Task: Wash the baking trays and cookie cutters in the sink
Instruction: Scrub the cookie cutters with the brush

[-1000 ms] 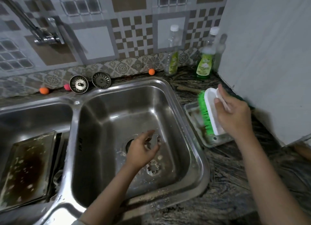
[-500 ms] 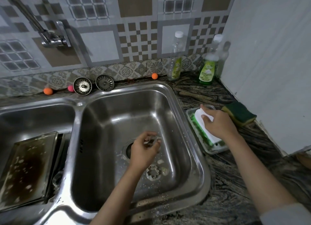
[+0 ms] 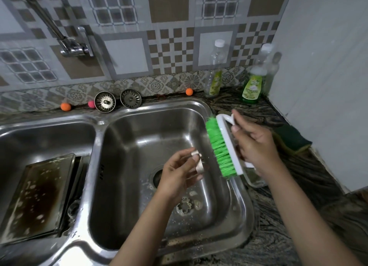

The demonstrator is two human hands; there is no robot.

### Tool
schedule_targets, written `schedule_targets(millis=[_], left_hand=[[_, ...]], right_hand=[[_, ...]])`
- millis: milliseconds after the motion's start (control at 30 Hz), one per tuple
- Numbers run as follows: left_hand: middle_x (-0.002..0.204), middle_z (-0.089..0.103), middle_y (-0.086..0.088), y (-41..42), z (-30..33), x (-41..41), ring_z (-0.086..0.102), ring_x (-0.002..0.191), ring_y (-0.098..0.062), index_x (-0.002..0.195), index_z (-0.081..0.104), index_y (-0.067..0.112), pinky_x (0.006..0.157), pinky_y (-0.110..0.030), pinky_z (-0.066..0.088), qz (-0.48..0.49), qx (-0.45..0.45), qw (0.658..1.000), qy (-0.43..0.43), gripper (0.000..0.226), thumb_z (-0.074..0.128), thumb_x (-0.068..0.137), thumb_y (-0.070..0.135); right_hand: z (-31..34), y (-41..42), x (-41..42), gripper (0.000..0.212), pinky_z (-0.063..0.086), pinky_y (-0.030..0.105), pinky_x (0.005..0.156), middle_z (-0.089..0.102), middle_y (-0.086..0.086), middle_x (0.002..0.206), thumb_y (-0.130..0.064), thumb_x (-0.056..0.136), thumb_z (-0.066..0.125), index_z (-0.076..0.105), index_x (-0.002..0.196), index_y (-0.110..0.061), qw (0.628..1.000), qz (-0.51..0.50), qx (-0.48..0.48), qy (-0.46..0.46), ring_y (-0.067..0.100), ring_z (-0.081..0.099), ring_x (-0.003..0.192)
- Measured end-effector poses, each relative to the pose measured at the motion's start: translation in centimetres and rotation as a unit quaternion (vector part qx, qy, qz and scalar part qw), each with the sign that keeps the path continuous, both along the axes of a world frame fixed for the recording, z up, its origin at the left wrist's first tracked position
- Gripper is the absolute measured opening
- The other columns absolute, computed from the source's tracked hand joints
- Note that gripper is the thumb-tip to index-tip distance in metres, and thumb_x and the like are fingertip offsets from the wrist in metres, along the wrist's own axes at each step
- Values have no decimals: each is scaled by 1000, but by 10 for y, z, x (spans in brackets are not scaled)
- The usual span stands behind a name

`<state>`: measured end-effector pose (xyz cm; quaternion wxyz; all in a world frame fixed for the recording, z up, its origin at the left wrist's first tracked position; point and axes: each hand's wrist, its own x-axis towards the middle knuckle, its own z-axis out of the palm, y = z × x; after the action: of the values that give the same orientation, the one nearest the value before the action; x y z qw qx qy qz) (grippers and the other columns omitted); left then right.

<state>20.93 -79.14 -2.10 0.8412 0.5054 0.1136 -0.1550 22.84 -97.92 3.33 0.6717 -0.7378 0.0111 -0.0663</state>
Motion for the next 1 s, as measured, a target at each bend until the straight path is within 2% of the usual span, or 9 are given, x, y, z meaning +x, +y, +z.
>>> schedule_targets(millis=[100, 200, 400, 467, 533, 667, 767, 900, 1000], left_hand=[[80, 70, -7, 0, 12, 1, 65, 56, -14, 98, 65, 10, 46, -22, 53, 13, -61, 998, 0, 23, 63, 76, 12], [65, 69, -3, 13, 19, 4, 62, 48, -10, 96, 63, 9, 42, -20, 51, 45, -74, 996, -8, 13, 56, 85, 7], [84, 68, -7, 37, 24, 12, 68, 61, -16, 104, 62, 11, 48, -23, 56, 56, -80, 995, -20, 29, 63, 75, 13], [86, 70, -8, 28, 24, 10, 68, 61, -17, 101, 63, 10, 51, -26, 57, 45, -50, 997, -31, 30, 64, 72, 13], [79, 67, -9, 20, 25, 9, 63, 58, -17, 100, 63, 7, 51, -29, 58, 59, -48, 996, -35, 29, 64, 72, 12], [81, 59, -12, 24, 21, 12, 52, 67, -23, 109, 62, 2, 51, -30, 56, 104, -41, 994, -12, 29, 63, 80, 6], [77, 67, -8, 34, 18, 10, 63, 57, -15, 107, 61, 7, 46, -23, 53, 121, -71, 990, 20, 18, 57, 89, 4], [87, 69, -9, 40, 16, 11, 68, 61, -19, 104, 62, 11, 51, -26, 56, 84, -51, 995, 4, 19, 59, 86, 7], [88, 69, -11, 27, 15, 9, 68, 63, -20, 105, 63, 7, 57, -31, 59, 55, -26, 998, -9, 19, 58, 87, 5]], right_hand=[[-5, 32, -8, 38, 55, 27, 72, 62, -23, 118, -22, 91, 59, 54, 120, -46, 997, 51, -43, -44, 1, 64, 86], [-13, 44, -13, 41, 49, 16, 87, 56, -14, 127, -15, 92, 58, 49, 126, -36, 993, 83, -61, -51, -6, 59, 105], [-4, 38, -10, 40, 50, 14, 59, 65, -15, 111, -15, 92, 58, 52, 129, -28, 992, 100, -68, -24, -8, 62, 72], [3, 40, 0, 39, 53, 23, 71, 61, -26, 116, -19, 92, 58, 51, 126, -38, 995, 65, -66, -47, -3, 64, 90], [2, 51, 3, 40, 52, 24, 84, 57, -19, 127, -18, 93, 58, 49, 127, -35, 995, 68, -54, -54, 5, 62, 105], [-14, 66, -11, 41, 45, 10, 88, 52, -16, 128, -14, 93, 57, 47, 126, -36, 993, 83, -50, -62, -11, 56, 107], [-24, 57, -17, 41, 41, 8, 93, 51, -18, 128, -10, 92, 58, 50, 123, -35, 990, 130, -52, -29, -12, 50, 115], [-16, 48, -8, 40, 44, 6, 77, 55, -12, 126, -12, 92, 57, 48, 125, -33, 994, 94, -43, -24, -18, 56, 93], [-12, 55, 4, 40, 44, 9, 87, 52, -16, 128, -14, 93, 57, 46, 129, -30, 997, 61, -35, -44, -13, 54, 108]])
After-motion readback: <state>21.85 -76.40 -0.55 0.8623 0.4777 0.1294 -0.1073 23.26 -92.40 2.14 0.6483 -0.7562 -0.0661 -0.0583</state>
